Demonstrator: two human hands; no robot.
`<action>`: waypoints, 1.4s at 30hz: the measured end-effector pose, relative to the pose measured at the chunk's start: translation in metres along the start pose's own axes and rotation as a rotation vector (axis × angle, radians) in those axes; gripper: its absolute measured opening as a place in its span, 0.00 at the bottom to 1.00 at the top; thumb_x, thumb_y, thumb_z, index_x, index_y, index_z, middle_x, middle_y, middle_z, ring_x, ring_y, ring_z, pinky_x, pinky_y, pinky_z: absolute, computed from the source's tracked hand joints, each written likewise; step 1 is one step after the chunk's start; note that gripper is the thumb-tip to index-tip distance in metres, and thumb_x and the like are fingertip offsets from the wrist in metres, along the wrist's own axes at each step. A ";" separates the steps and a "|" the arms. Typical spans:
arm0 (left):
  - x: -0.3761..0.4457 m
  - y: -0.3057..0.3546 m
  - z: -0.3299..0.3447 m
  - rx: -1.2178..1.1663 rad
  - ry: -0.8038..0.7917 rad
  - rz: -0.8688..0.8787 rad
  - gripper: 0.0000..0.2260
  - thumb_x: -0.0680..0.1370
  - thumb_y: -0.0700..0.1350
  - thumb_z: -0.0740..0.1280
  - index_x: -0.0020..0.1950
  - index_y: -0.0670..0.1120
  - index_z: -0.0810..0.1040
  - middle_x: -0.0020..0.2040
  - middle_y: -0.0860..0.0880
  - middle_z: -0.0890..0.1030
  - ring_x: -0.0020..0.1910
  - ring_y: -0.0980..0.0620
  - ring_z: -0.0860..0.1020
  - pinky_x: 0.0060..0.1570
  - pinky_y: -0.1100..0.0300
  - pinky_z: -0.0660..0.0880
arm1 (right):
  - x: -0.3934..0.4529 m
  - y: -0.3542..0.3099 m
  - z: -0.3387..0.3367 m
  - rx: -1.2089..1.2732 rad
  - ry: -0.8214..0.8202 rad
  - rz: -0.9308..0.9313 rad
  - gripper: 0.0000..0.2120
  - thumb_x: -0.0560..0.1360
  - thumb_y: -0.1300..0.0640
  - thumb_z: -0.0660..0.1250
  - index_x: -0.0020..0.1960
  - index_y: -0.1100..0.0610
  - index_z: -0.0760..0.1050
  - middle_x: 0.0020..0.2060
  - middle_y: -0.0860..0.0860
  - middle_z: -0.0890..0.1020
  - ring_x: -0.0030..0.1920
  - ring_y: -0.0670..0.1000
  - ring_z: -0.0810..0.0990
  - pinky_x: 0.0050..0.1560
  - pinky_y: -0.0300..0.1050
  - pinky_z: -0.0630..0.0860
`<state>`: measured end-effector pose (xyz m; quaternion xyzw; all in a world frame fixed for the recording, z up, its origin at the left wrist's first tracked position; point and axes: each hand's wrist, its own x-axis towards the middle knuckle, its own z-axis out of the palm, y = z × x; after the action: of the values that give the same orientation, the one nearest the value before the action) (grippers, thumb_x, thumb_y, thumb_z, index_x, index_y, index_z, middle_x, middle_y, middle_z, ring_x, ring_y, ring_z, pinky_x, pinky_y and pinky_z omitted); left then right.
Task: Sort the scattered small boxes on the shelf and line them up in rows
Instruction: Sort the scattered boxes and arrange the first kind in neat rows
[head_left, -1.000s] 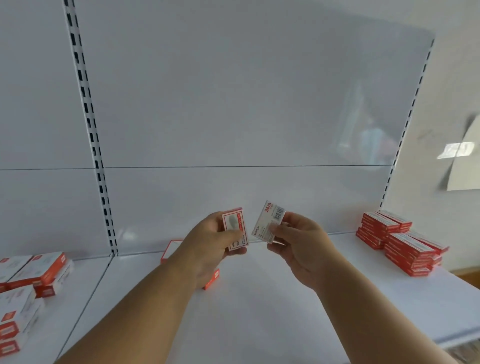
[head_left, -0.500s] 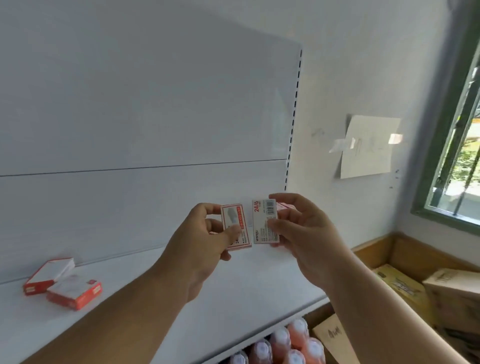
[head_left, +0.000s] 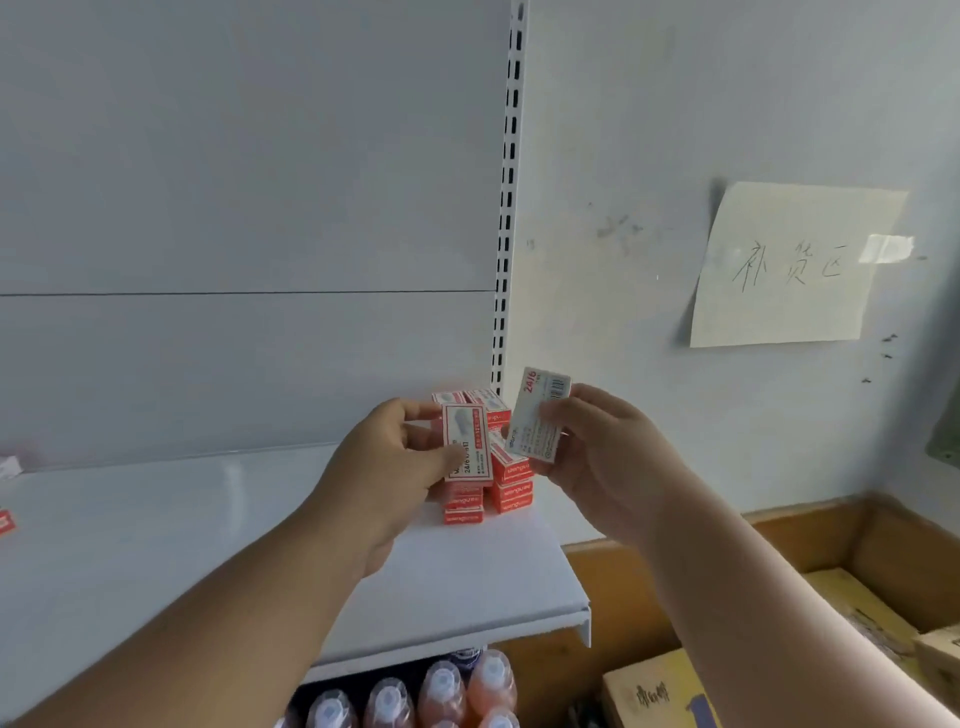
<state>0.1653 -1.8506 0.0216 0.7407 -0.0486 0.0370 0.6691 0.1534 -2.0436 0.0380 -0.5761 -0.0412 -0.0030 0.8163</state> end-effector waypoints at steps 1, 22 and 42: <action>0.002 0.001 0.005 0.040 0.039 -0.008 0.13 0.75 0.37 0.73 0.55 0.50 0.76 0.42 0.50 0.86 0.37 0.53 0.85 0.31 0.61 0.77 | 0.004 -0.001 -0.005 0.050 -0.041 0.019 0.09 0.79 0.67 0.60 0.58 0.66 0.74 0.52 0.66 0.82 0.51 0.64 0.83 0.61 0.63 0.75; 0.038 -0.013 0.018 0.643 0.301 0.012 0.09 0.73 0.54 0.72 0.43 0.52 0.75 0.41 0.55 0.80 0.40 0.56 0.78 0.39 0.57 0.76 | 0.077 0.014 0.001 -1.540 0.155 -0.225 0.11 0.75 0.48 0.63 0.38 0.53 0.72 0.34 0.49 0.78 0.34 0.49 0.77 0.29 0.42 0.68; -0.051 -0.061 -0.393 0.945 0.365 0.082 0.05 0.77 0.45 0.65 0.49 0.56 0.76 0.50 0.56 0.79 0.46 0.54 0.77 0.42 0.59 0.71 | 0.042 0.167 0.385 -1.375 -0.250 -0.411 0.16 0.75 0.45 0.66 0.57 0.54 0.74 0.52 0.51 0.78 0.52 0.54 0.77 0.48 0.47 0.74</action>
<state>0.1262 -1.4523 -0.0050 0.9414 0.0622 0.2098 0.2566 0.1798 -1.6234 0.0117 -0.9354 -0.2304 -0.1155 0.2422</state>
